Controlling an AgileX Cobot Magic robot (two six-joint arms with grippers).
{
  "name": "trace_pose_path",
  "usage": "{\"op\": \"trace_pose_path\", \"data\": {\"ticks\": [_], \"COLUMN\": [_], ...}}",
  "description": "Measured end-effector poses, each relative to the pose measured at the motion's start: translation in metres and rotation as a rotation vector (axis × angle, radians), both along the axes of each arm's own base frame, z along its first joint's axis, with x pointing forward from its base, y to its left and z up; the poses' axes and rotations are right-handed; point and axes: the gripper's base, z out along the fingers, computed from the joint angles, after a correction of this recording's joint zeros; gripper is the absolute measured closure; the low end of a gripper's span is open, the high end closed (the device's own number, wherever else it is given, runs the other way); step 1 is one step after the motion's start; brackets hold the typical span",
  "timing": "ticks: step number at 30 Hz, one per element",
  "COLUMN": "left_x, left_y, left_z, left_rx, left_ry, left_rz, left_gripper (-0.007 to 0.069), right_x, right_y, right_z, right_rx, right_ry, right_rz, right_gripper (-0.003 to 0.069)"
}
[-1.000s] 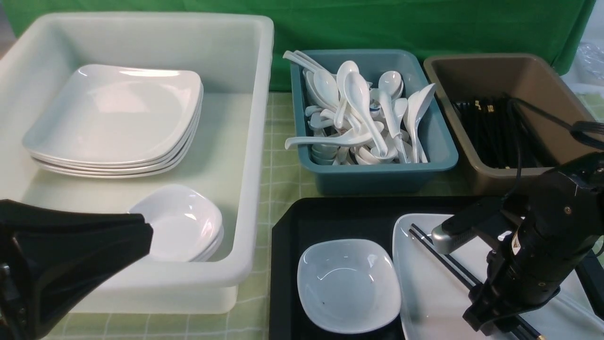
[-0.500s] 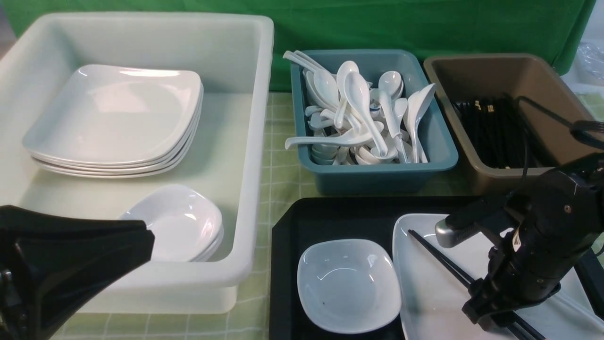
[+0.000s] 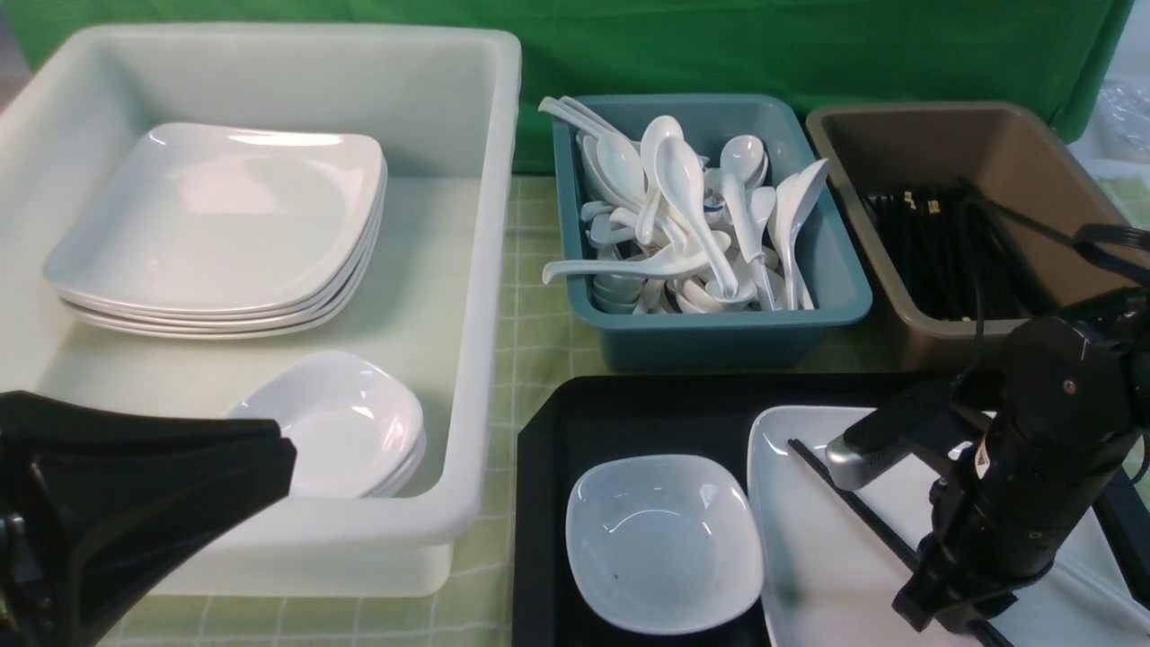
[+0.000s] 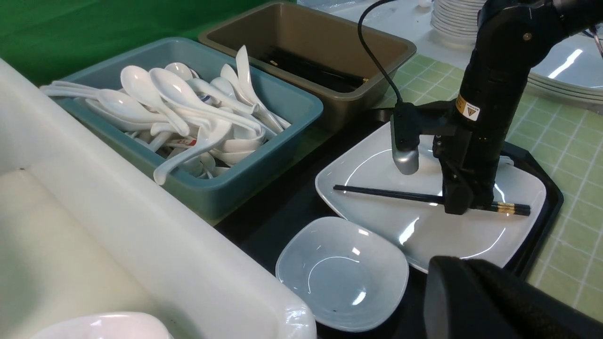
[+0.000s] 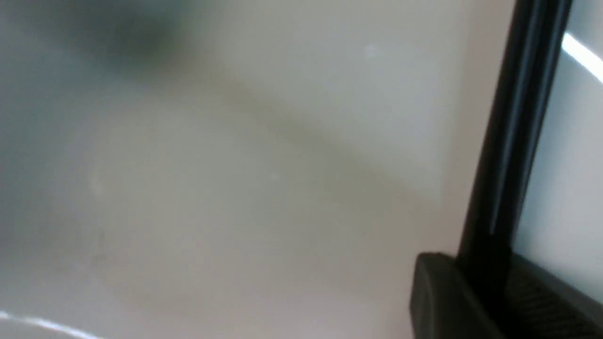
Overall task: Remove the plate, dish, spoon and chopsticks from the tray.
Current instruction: Use the right arm to grab a pair of chopsticks from the plate, then use the right arm to put the chopsticks into the small storage box on the right
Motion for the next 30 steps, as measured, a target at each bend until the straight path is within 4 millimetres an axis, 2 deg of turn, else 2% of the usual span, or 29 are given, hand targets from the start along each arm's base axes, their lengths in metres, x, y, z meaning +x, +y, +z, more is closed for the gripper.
{"op": "trace_pose_path", "data": {"ticks": [5, 7, 9, 10, 11, 12, 13, 14, 15, 16, 17, 18, 19, 21, 22, 23, 24, 25, 27, 28, 30], "left_x": [0.004, 0.007, 0.009, 0.009, 0.011, 0.011, 0.012, 0.012, 0.012, 0.012, 0.012, 0.012, 0.012, 0.012, 0.012, 0.012, 0.012, 0.012, 0.012, 0.012, 0.012], "left_y": [0.002, 0.003, 0.004, 0.004, 0.005, 0.005, 0.006, 0.006, 0.006, 0.006, 0.006, 0.006, 0.006, 0.006, 0.006, 0.006, 0.006, 0.006, 0.006, 0.006, 0.006], "left_z": [0.005, 0.009, 0.013, 0.014, 0.018, 0.019, 0.021, 0.021, 0.023, 0.023, 0.024, 0.024, 0.024, 0.024, 0.024, 0.024, 0.024, 0.024, 0.024, 0.024, 0.024], "left_rx": [-0.033, -0.050, -0.068, -0.072, -0.106, -0.116, -0.128, -0.130, -0.140, -0.141, -0.146, -0.146, -0.146, -0.145, -0.144, -0.143, -0.143, -0.146, -0.149, -0.149, -0.151], "left_ry": [-0.053, -0.101, -0.144, -0.154, -0.181, -0.191, -0.206, -0.209, -0.225, -0.225, -0.228, -0.228, -0.229, -0.230, -0.231, -0.232, -0.232, -0.230, -0.228, -0.227, -0.225], "left_rz": [0.040, 0.068, 0.089, 0.093, 0.113, 0.118, 0.127, 0.128, 0.135, 0.134, 0.136, 0.136, 0.135, 0.135, 0.134, 0.134, 0.134, 0.134, 0.133, 0.133, 0.133], "left_gripper": [0.0603, 0.0603, 0.0603, 0.0603, 0.0603, 0.0603, 0.0603, 0.0603, 0.0603, 0.0603, 0.0603, 0.0603, 0.0603, 0.0603, 0.0603, 0.0603, 0.0603, 0.0603, 0.0603, 0.0603, 0.0603], "right_x": [-0.007, -0.004, 0.010, 0.013, 0.032, 0.046, 0.059, 0.061, 0.086, 0.090, 0.114, 0.117, 0.145, 0.158, 0.172, 0.175, 0.183, 0.190, 0.191, 0.190, 0.181], "right_y": [0.011, 0.017, 0.015, 0.014, 0.006, -0.002, -0.011, -0.011, -0.027, -0.032, -0.046, -0.047, -0.065, -0.072, -0.079, -0.080, -0.084, -0.088, -0.091, -0.091, -0.090], "right_z": [0.036, 0.068, 0.101, 0.104, 0.126, 0.136, 0.143, 0.144, 0.152, 0.154, 0.155, 0.155, 0.148, 0.143, 0.131, 0.128, 0.119, 0.107, 0.096, 0.095, 0.104], "right_rx": [0.033, 0.111, 0.191, 0.200, 0.253, 0.279, 0.302, 0.305, 0.343, 0.348, 0.375, 0.377, 0.379, 0.377, 0.369, 0.366, 0.362, 0.350, 0.335, 0.330, 0.319], "right_ry": [-0.048, -0.167, -0.315, -0.337, -0.462, -0.535, -0.603, -0.604, -0.708, -0.733, -0.806, -0.815, -0.877, -0.896, -0.888, -0.883, -0.866, -0.826, -0.765, -0.736, -0.693], "right_rz": [0.045, 0.037, -0.001, -0.012, -0.072, -0.122, -0.178, -0.179, -0.272, -0.294, -0.367, -0.374, -0.436, -0.459, -0.485, -0.490, -0.509, -0.524, -0.534, -0.536, -0.521], "right_gripper": [0.0512, 0.0512, 0.0512, 0.0512, 0.0512, 0.0512, 0.0512, 0.0512, 0.0512, 0.0512, 0.0512, 0.0512, 0.0512, 0.0512, 0.0508, 0.0504, 0.0482, 0.0412, 0.0294, 0.0245, 0.0197]}}
